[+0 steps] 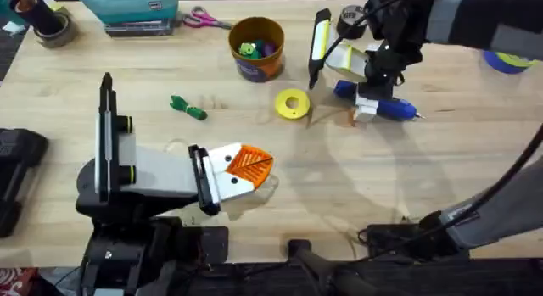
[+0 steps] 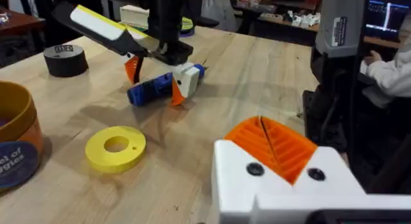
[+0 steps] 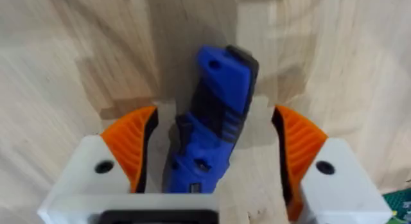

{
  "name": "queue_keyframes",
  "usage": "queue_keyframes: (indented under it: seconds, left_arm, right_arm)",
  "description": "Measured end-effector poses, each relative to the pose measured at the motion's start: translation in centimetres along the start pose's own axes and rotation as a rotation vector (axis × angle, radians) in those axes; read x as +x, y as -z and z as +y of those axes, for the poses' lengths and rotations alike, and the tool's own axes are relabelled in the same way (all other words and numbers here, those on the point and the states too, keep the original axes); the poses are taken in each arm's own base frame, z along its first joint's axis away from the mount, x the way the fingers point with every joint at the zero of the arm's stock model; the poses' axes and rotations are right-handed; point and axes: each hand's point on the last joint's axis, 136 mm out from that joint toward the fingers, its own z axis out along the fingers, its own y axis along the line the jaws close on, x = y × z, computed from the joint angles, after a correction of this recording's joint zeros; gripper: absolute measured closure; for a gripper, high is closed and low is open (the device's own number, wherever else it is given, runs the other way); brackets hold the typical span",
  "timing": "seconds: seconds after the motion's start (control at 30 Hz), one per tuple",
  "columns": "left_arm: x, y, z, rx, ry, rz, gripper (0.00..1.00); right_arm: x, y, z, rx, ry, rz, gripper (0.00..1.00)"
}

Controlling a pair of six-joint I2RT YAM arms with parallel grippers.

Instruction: Pick up the gripper from the table and insert it into the empty holder that is missing its gripper. Then pick up a screw, insert it into the mounting hole, and use the screwdriver to tighten it. Finally, clean up the table by picking up the vegetable and placing it into the bucket.

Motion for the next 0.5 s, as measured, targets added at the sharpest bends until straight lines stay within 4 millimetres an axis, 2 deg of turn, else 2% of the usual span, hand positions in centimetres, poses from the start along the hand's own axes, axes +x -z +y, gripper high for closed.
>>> queue_keyframes:
  seconds: [0.07,0.1,0.17,0.27,0.33,0.5]
  left_arm:
    - [0.0,0.0,0.0,0.000,-0.002,0.000,0.962]
    - [0.0,0.0,0.0,0.000,-0.006,0.000,0.832]
    - [0.0,0.0,0.0,0.000,-0.005,0.000,0.510]
    - [0.0,0.0,0.0,0.000,-0.002,0.000,0.063]
    - [0.0,0.0,0.0,0.000,-0.004,0.000,0.019]
    - [-0.1,0.0,0.2,-0.010,-0.011,-0.003,0.015]
  right_arm:
    - [0.1,0.3,0.1,0.001,-0.003,0.000,0.005]
    - [0.0,0.7,0.1,0.007,-0.008,-0.005,0.004]
    - [-0.3,2.1,-0.2,0.038,-0.026,-0.036,0.005]
    - [-1.2,5.5,-0.8,0.107,-0.063,-0.129,0.005]
    - [-2.0,8.8,-1.3,0.177,-0.097,-0.219,0.005]
    - [-3.7,17.5,-2.5,0.364,-0.233,-0.486,0.005]
